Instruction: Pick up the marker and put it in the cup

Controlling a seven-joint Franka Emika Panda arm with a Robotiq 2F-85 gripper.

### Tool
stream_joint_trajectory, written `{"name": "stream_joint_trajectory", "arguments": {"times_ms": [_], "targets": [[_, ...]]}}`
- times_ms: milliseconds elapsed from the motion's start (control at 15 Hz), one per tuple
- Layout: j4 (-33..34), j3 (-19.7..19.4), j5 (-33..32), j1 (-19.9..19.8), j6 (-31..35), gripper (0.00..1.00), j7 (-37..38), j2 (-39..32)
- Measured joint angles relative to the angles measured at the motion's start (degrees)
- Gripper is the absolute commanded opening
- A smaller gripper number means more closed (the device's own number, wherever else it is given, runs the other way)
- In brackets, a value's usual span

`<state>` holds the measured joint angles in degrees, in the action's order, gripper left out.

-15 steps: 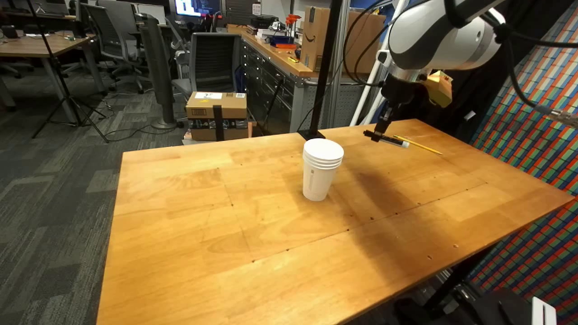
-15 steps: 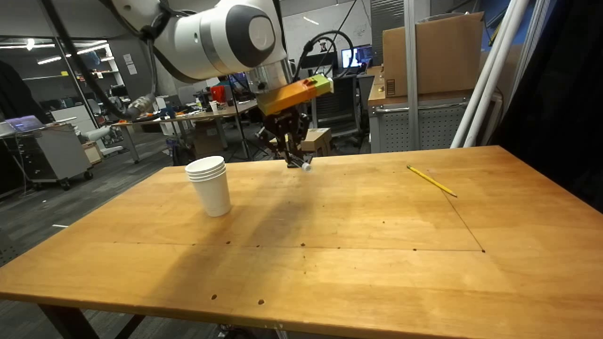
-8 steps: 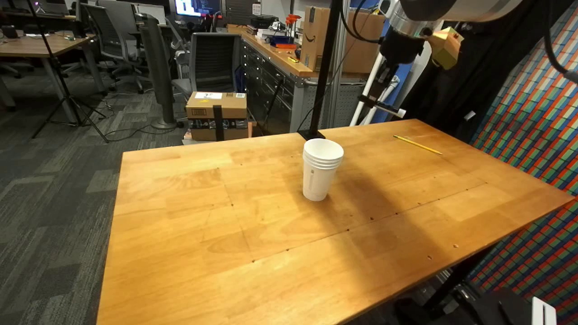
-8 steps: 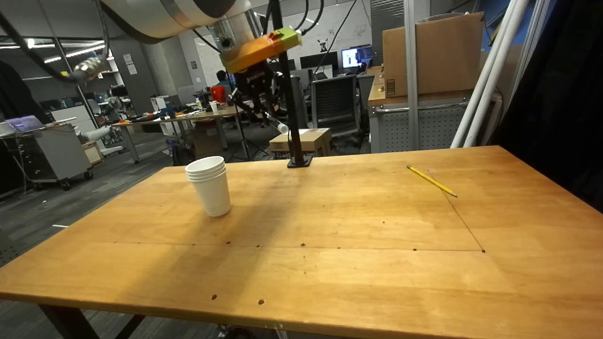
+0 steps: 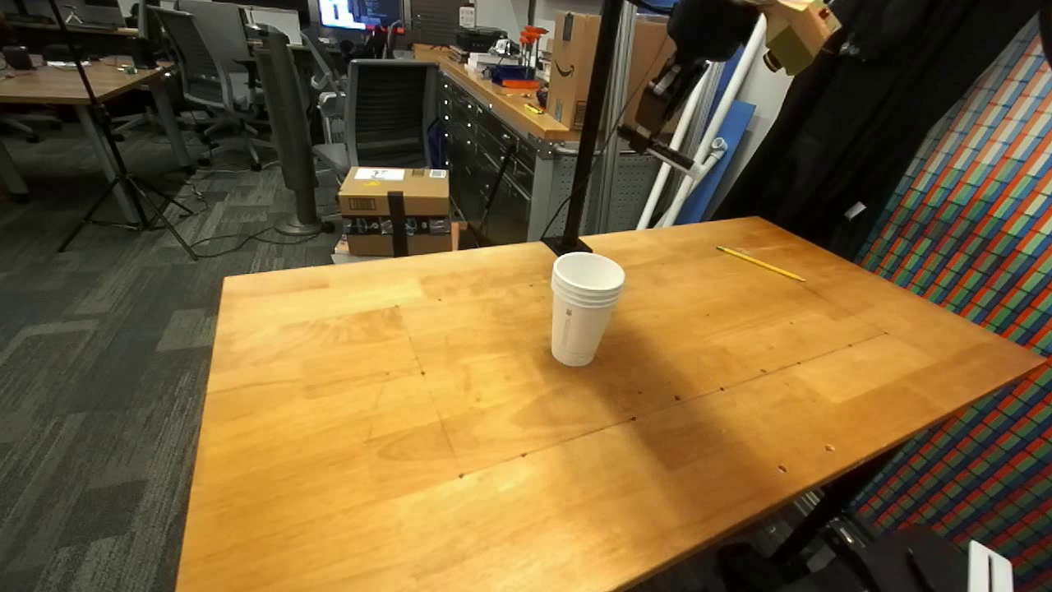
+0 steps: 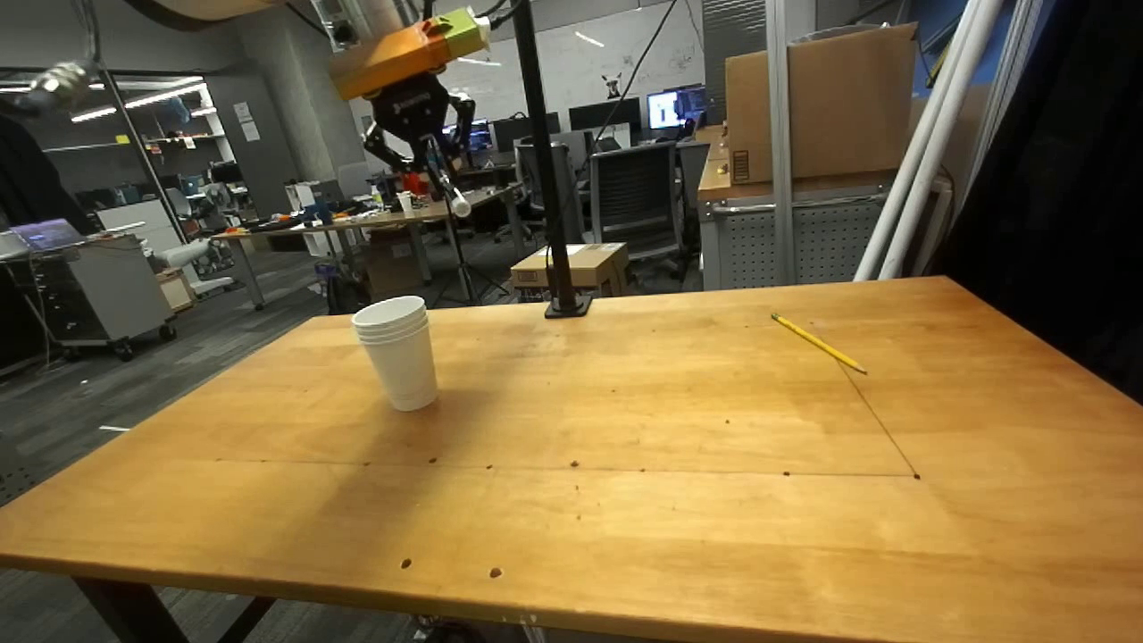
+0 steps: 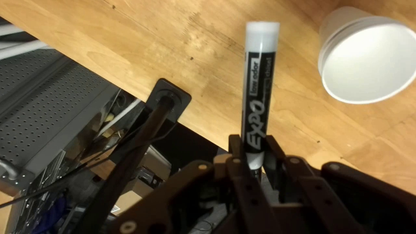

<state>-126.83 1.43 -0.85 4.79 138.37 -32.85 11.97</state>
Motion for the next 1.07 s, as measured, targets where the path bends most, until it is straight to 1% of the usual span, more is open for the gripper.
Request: {"name": "stream_joint_trajectory", "arguments": {"times_ms": [133, 333, 600, 800, 1067], "targets": [[-0.04, 0.07, 3.60, 1.66, 0.19, 0.05, 0.96, 0.84], [-0.11, -0.05, 11.26, 3.70, 0.70, 0.05, 1.22, 1.89], [-1.47, -0.58, 18.94, 4.62, 5.01, 0.05, 1.54, 2.86], [-4.20, -1.85, 24.16, 5.62, 8.34, 0.05, 0.15, 4.19], [-9.91, -3.91, 32.23, 8.89, 13.33, 0.05, -4.75, 7.89]]}}
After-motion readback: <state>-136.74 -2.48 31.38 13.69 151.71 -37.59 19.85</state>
